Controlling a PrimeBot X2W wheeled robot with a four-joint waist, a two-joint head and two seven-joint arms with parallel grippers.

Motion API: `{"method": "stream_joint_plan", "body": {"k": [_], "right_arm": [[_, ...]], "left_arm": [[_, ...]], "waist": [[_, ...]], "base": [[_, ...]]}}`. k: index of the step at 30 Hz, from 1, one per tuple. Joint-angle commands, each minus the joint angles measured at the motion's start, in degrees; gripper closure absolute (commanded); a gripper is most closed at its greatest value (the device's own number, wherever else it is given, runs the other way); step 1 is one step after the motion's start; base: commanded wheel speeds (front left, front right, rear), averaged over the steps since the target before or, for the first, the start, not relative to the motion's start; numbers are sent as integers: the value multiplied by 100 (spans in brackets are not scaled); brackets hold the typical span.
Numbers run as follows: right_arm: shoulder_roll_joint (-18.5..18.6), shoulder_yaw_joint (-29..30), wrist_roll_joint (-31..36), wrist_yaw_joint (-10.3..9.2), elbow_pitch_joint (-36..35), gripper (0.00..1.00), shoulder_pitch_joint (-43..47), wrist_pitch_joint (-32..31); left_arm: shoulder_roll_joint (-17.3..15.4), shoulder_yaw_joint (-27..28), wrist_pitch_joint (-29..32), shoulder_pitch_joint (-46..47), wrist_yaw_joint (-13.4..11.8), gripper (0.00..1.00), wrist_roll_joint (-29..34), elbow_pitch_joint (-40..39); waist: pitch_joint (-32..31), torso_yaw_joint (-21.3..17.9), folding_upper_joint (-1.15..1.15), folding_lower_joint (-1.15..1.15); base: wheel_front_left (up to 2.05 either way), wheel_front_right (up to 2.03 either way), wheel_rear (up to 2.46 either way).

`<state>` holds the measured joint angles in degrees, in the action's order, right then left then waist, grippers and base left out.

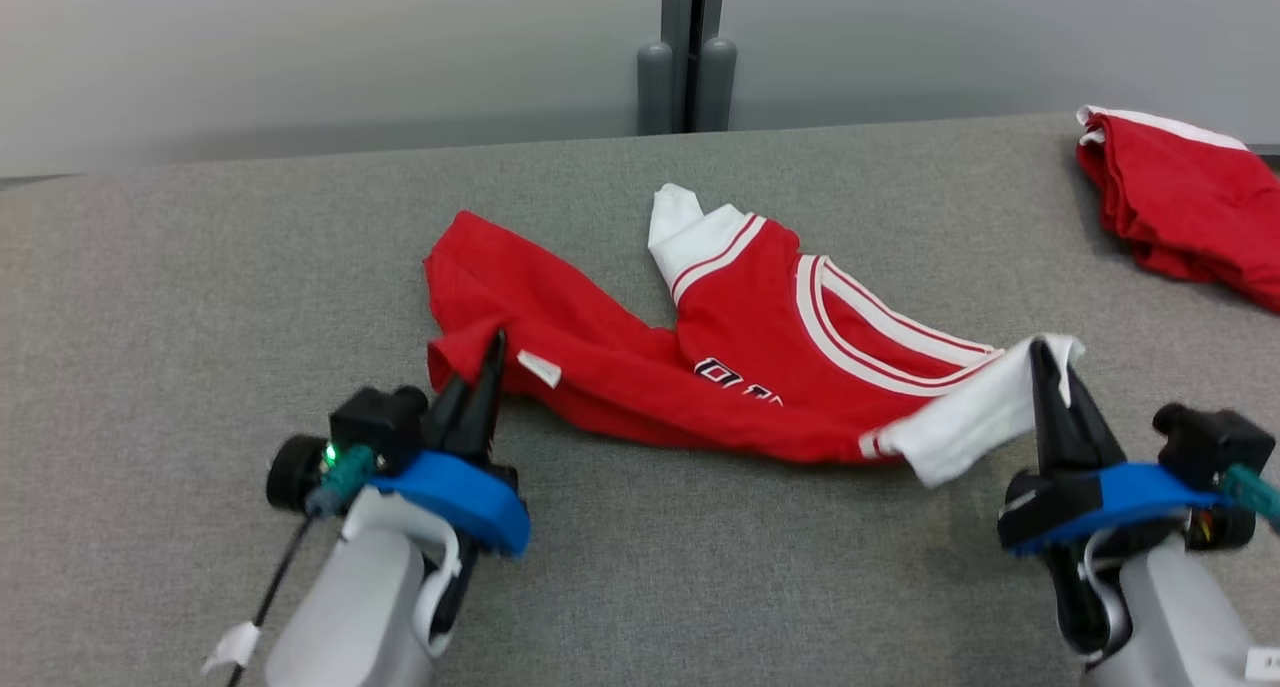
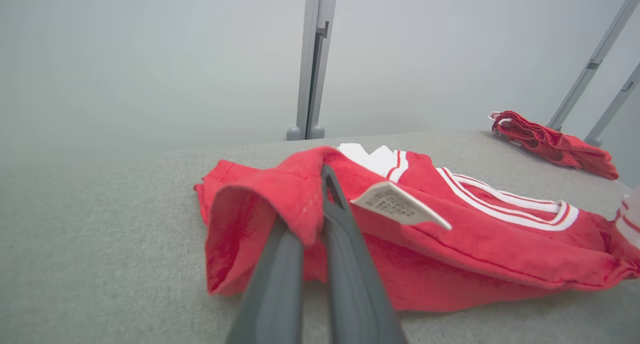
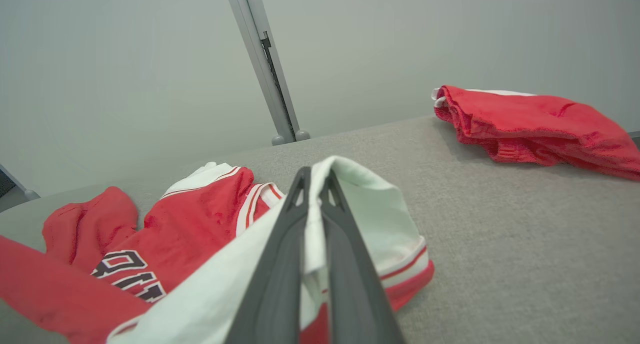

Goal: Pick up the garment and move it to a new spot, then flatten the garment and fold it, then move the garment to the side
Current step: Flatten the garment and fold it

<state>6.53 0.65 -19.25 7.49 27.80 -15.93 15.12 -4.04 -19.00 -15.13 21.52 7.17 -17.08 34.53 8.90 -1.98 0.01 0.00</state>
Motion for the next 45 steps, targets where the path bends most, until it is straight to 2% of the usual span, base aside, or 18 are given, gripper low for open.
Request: {"method": "stream_joint_plan", "body": {"k": [1, 8, 15, 16, 19, 24, 29, 35, 40, 45], "right_arm": [[113, -48, -81, 1, -38, 100, -436, 1], [399, -346, -573, 1, 350, 100, -2533, -6], [561, -402, -1086, 2, 1077, 100, -4971, -145], [561, -402, -1086, 2, 1077, 100, -4971, -145], [631, -419, -1166, 1, 1413, 100, -5929, -169], [701, -636, -1179, 2, 1759, 100, -7216, -131], [794, -829, -1157, 2, 2066, 100, -8155, -70], [863, -1199, -1322, 2, 2122, 100, -8339, -5], [895, -1517, -1529, 1, 1906, 100, -7678, 7], [865, -1563, -1678, 1, 1281, 100, -6468, 10]], "left_arm": [[-130, 45, -2, 439, 42, 100, 20, -13], [-552, -330, 73, 2434, 31, 100, -294, 292], [-767, -501, 219, 4738, 31, 100, -679, 742], [-767, -501, 219, 4738, 31, 100, -679, 742], [-768, -597, 247, 5600, 32, 100, -848, 960], [-867, -1191, 189, 6875, 32, 100, -881, 1249], [-871, -1369, 92, 7847, 31, 100, -1148, 1583], [-891, -1727, 18, 7972, 32, 100, -1508, 1702], [-1013, -1856, -6, 7368, 32, 100, -1869, 1599], [-1198, -1730, -9, 6172, 32, 100, -2076, 1097]], "waist": [[129, 16, -1, 0], [812, -29, -1, 0], [1672, -107, -1, 0], [1672, -107, -1, 0], [1931, -150, -1, 0], [2110, -193, -1, 0], [2220, -150, -1, 0], [2194, -60, -1, 0], [2191, -63, -1, 0], [2102, -131, -1, 0]], "base": [[0, 0, 0], [0, 0, 0], [0, 0, 0], [0, 0, 0], [0, 0, 0], [0, 0, 0], [0, 0, 0], [0, 0, 0], [0, 0, 0], [0, 0, 0]]}}
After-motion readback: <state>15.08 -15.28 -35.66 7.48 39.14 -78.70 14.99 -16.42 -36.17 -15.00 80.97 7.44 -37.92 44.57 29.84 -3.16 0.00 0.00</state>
